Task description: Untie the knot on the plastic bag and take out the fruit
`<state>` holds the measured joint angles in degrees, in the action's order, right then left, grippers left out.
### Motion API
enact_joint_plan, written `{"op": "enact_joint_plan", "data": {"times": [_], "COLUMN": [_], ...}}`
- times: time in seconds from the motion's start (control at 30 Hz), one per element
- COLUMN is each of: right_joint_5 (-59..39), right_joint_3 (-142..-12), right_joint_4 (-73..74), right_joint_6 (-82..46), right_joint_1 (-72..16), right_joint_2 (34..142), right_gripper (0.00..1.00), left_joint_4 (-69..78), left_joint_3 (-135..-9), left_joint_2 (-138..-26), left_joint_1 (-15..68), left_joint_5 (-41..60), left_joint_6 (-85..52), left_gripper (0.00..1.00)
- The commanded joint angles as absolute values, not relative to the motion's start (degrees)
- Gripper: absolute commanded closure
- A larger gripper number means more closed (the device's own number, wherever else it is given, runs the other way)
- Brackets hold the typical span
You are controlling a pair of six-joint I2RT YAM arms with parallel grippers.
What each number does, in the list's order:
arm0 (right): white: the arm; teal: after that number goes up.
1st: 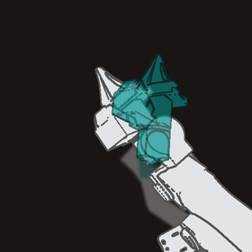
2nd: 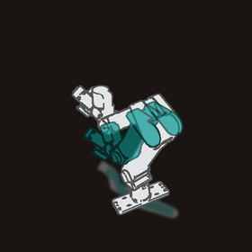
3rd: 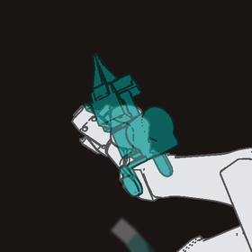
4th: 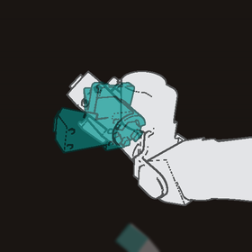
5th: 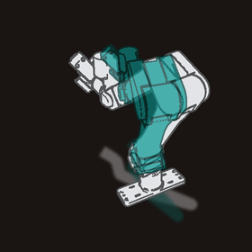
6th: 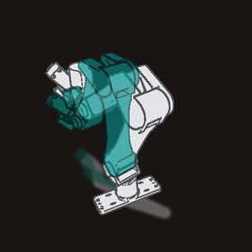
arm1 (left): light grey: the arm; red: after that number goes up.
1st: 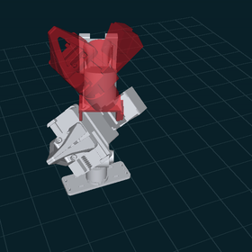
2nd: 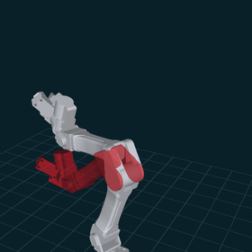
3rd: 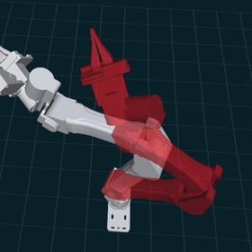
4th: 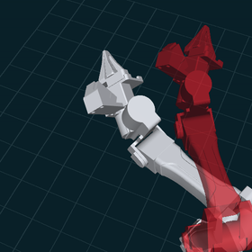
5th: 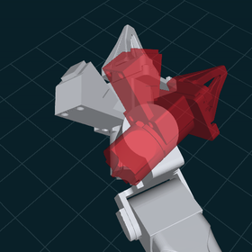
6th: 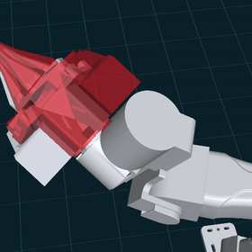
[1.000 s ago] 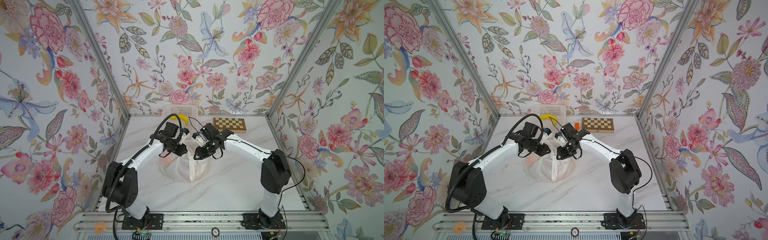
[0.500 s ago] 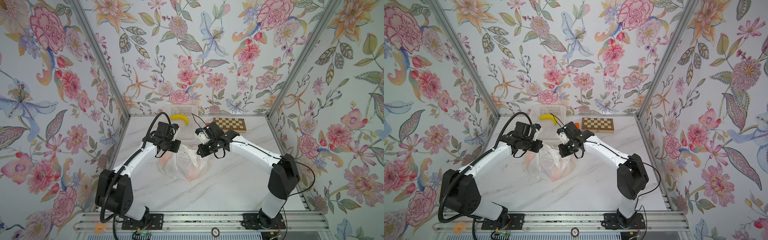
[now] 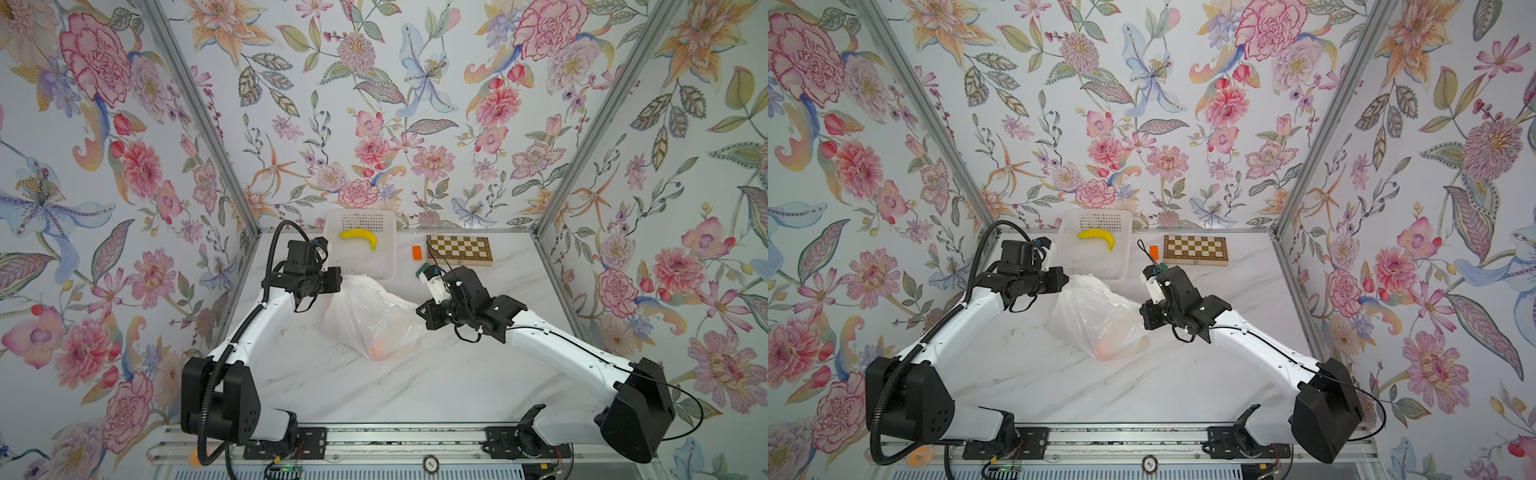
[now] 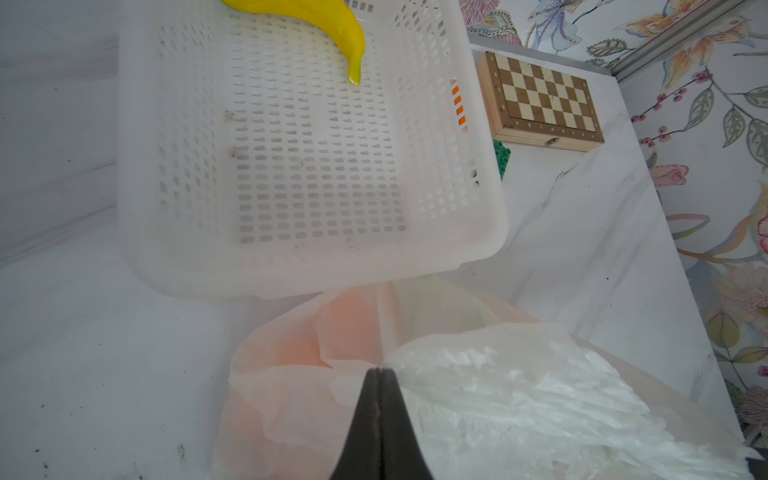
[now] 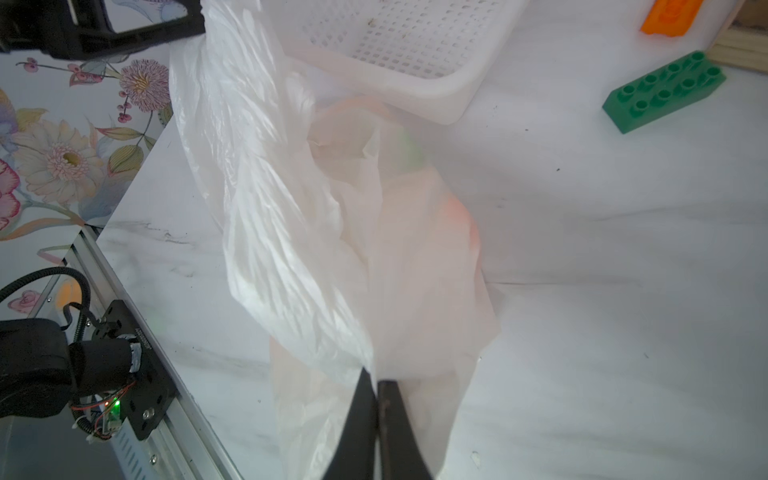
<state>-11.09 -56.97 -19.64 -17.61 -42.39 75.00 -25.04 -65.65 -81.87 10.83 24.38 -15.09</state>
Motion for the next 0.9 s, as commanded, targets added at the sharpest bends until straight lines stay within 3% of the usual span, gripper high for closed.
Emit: {"op": "enact_joint_plan", "data": {"times": [0.0,0.17,0.4,0.43,0.5,0.57,0.87], "right_joint_5": [-9.05,-4.55,-2.79,-2.40,-1.53,-1.14,-6.79], "right_joint_3": [-52.86,-48.84,-50.40,-50.26,-49.84,-50.17,-58.51], "right_joint_4": [-13.46,-11.26,-13.59,-12.79,-11.56,-10.55,-9.44], "right_joint_6": [-17.00,-9.40,-7.38,-7.91,-9.24,-10.98,-20.25], "right_joint_1": [-46.33,-55.13,-58.00,-57.92,-57.74,-56.80,-49.14], "right_joint_2": [71.85,69.30,71.71,71.08,69.40,67.83,69.05], "right_gripper": [1.00,1.00,1.00,0.98,0.84,0.79,0.63], "left_joint_4": [-19.36,-11.53,-13.71,-15.14,-16.89,-17.03,-21.14], "left_joint_3": [-67.42,-67.98,-67.90,-67.70,-67.29,-66.04,-61.38], "left_joint_2": [-82.65,-83.70,-85.17,-85.00,-84.13,-82.45,-72.70], "left_joint_1": [10.11,11.05,13.17,13.18,13.14,13.11,13.44], "left_joint_5": [29.40,33.39,30.45,29.19,28.24,28.13,25.01], "left_joint_6": [-21.44,-27.86,-27.12,-26.86,-25.84,-25.40,-28.42], "left_gripper": [1.00,1.00,1.00,0.97,0.84,0.77,0.69]}}
